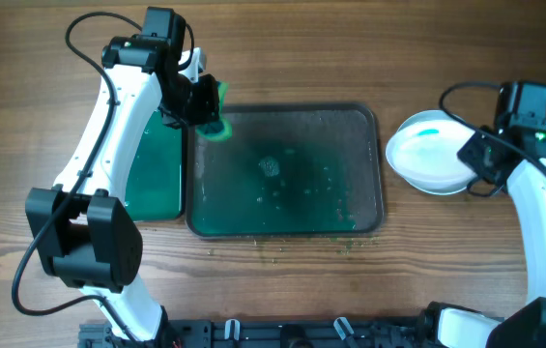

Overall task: Clean dirty plates on tray and stack at the side
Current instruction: 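Lift the plate with right gripper and stack it on the right pile, then lower the sponge into the small water tray and release it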

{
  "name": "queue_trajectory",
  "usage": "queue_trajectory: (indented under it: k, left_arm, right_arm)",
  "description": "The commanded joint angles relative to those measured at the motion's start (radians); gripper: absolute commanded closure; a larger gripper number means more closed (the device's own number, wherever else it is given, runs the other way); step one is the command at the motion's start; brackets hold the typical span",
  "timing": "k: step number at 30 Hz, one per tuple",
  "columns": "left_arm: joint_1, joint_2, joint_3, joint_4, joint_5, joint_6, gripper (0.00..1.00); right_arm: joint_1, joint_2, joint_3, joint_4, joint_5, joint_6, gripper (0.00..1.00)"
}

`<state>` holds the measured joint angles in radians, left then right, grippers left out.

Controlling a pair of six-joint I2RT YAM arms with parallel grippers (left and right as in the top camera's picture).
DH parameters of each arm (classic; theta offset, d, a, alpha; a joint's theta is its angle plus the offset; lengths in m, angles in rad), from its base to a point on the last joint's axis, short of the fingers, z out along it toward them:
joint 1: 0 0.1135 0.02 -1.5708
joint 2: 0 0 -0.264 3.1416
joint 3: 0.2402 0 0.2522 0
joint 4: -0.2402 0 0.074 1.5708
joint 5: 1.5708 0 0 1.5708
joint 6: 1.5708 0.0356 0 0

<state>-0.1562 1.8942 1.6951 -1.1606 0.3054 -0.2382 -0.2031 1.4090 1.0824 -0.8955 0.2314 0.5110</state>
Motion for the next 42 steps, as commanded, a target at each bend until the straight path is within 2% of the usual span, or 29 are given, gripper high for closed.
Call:
queue_trajectory:
  k: [1,5,6,8,10,11,12,16,18,21,24,28,29,31,34,37,38,39,42]
  left_arm:
    - [-0.004,-0.003,0.007,0.001,0.016,-0.009,0.96]
    - [-0.003,-0.003,0.007,0.0,0.01,-0.009,0.96]
    - [-0.004,-0.003,0.007,0.0,-0.002,-0.009,0.96]
    - [-0.003,-0.003,0.007,0.0,-0.042,-0.009,0.96]
    - [-0.003,-0.003,0.007,0.0,-0.062,-0.009,0.96]
    - [-0.003,-0.004,0.007,-0.003,-0.085,-0.009,0.96]
    - [-0.003,-0.005,0.007,-0.014,-0.113,-0.009,0.96]
    - [0.01,-0.011,0.007,-0.096,-0.272,-0.009,0.96]
    - [0.035,-0.013,0.007,-0.154,-0.351,-0.009,0.96]
    - [0.094,-0.013,0.006,-0.202,-0.403,-0.004,0.96]
    - [0.152,-0.013,-0.006,-0.187,-0.404,0.03,0.96]
    - [0.238,-0.008,-0.142,-0.026,-0.403,0.175,0.96]
    - [0.258,0.001,-0.245,0.094,-0.401,0.218,0.96]
    - [0.26,0.003,-0.336,0.202,-0.401,0.235,0.96]
    - [0.26,0.003,-0.412,0.285,-0.4,0.235,0.95]
    - [0.26,0.003,-0.451,0.321,-0.401,0.235,0.76]
    - [0.26,0.003,-0.452,0.32,-0.401,0.235,0.67]
    - [0.26,0.002,-0.452,0.32,-0.401,0.235,0.52]
    - [0.26,-0.002,-0.444,0.319,-0.401,0.235,0.46]
  right_arm:
    - [-0.001,-0.008,-0.097,0.107,0.111,0.023,0.96]
    - [-0.001,-0.003,-0.225,0.334,0.11,0.013,0.96]
    - [-0.001,0.002,-0.248,0.386,0.109,0.012,0.9]
    - [-0.001,0.014,-0.278,0.48,0.055,-0.041,0.64]
    - [-0.001,0.018,-0.277,0.505,-0.018,-0.115,0.38]
    - [-0.001,0.017,-0.273,0.499,-0.032,-0.115,0.27]
    - [0.0,0.014,-0.26,0.476,-0.033,-0.111,0.24]
    - [0.003,-0.02,-0.168,0.348,-0.112,-0.12,0.21]
    - [0.004,-0.048,-0.114,0.288,-0.23,-0.154,0.21]
    - [0.004,-0.072,-0.082,0.261,-0.375,-0.196,0.2]
    - [0.004,-0.074,-0.082,0.241,-0.424,-0.197,0.19]
    - [0.004,-0.073,-0.083,0.198,-0.429,-0.198,0.19]
    - [0.004,-0.073,-0.083,0.188,-0.43,-0.206,0.19]
    - [0.004,-0.073,-0.083,0.181,-0.436,-0.225,0.19]
    - [0.004,-0.073,-0.083,0.173,-0.436,-0.227,0.19]
    - [0.004,-0.073,-0.083,0.166,-0.436,-0.249,0.19]
    - [0.004,-0.073,-0.083,0.161,-0.436,-0.25,0.19]
    - [0.004,-0.073,-0.083,0.16,-0.436,-0.249,0.2]
    - [0.003,-0.075,-0.082,0.157,-0.437,-0.254,0.2]
